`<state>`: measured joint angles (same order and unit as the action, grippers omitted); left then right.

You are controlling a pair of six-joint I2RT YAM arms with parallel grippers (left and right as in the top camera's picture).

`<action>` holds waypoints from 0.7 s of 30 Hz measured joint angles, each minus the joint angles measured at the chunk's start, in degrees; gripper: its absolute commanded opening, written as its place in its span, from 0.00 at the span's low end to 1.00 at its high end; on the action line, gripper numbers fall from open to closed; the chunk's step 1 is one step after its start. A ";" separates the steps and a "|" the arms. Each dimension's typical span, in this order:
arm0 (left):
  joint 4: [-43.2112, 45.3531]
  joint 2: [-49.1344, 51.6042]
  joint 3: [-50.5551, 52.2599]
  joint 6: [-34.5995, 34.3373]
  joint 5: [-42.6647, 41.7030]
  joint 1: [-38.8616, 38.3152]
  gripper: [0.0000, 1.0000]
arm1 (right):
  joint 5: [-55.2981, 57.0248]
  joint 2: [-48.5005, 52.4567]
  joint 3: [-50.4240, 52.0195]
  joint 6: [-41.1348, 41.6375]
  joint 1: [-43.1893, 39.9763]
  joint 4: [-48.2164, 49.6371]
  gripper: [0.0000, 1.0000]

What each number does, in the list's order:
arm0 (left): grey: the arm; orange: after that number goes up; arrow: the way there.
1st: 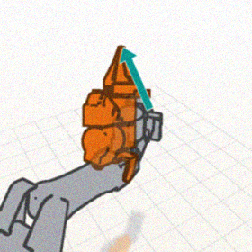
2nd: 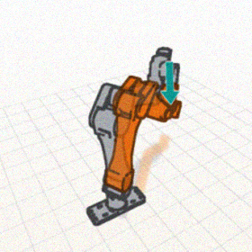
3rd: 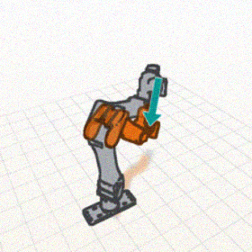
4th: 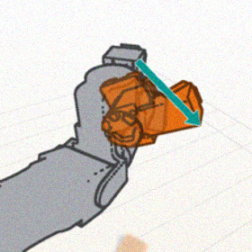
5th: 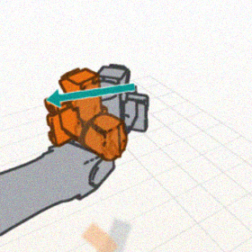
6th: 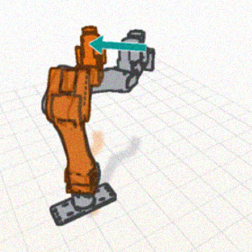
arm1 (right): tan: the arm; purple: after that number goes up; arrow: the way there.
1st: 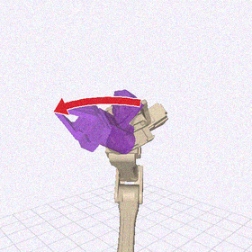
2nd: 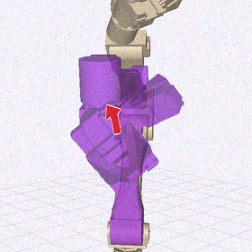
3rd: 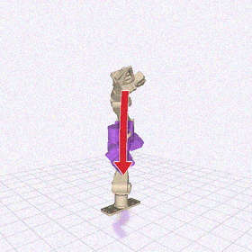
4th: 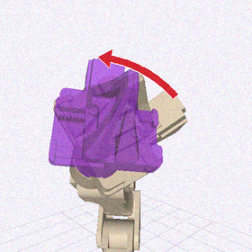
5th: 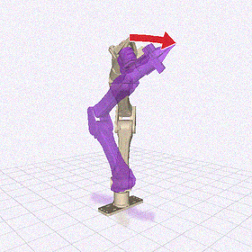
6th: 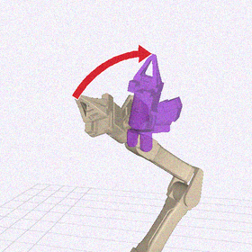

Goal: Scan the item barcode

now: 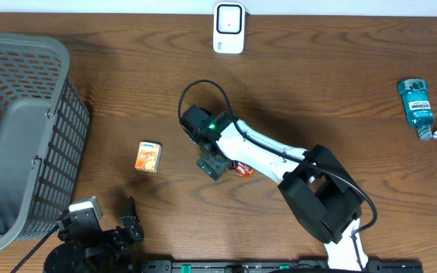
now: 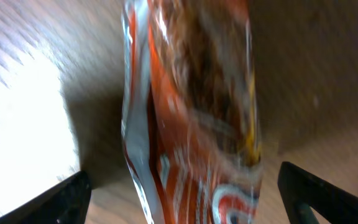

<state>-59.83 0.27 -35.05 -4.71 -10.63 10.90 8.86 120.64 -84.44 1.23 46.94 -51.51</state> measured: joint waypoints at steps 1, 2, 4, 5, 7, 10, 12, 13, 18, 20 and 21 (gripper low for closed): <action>0.00 0.00 0.00 0.00 0.00 0.00 0.98 | -0.07 -0.35 0.79 0.39 -0.11 0.02 0.56; -0.02 0.00 0.00 0.00 0.00 0.00 0.98 | -0.07 -0.70 1.66 0.48 -0.15 0.35 0.50; 0.02 0.00 0.00 0.00 0.00 0.00 0.98 | -0.13 -1.33 3.19 0.87 -0.20 1.25 0.45; 0.00 0.00 0.00 0.00 0.00 0.00 0.98 | -0.04 -1.60 3.91 0.83 -0.20 2.08 0.40; 0.00 0.00 0.00 0.00 0.00 0.00 0.98 | 0.26 -2.05 4.98 0.15 -0.26 3.32 0.28; 0.02 0.00 0.00 0.00 0.00 0.00 0.98 | 1.27 -2.25 5.73 -1.14 -0.68 5.29 0.04; -0.02 0.00 0.00 0.00 0.00 0.00 0.99 | 2.47 -2.19 5.92 -1.29 -1.07 6.49 0.01; 0.00 0.00 0.00 0.00 0.00 0.00 0.98 | 2.54 -2.21 5.88 -1.57 -1.51 6.88 0.01; 0.00 0.00 0.00 -0.02 0.00 0.00 0.98 | -8.79 -0.90 1.92 -4.13 -6.88 2.25 0.01; 0.00 0.00 0.00 0.00 0.00 0.00 0.98 | -15.28 0.31 -0.02 -6.38 -9.70 -0.90 0.01; 0.02 0.00 0.00 -0.02 0.00 0.00 0.98 | -19.78 1.09 -1.01 -8.13 -11.72 -3.08 0.01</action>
<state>-59.81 0.27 -35.05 -4.73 -10.63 10.90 -10.92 121.73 -85.45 -6.90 35.22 -54.59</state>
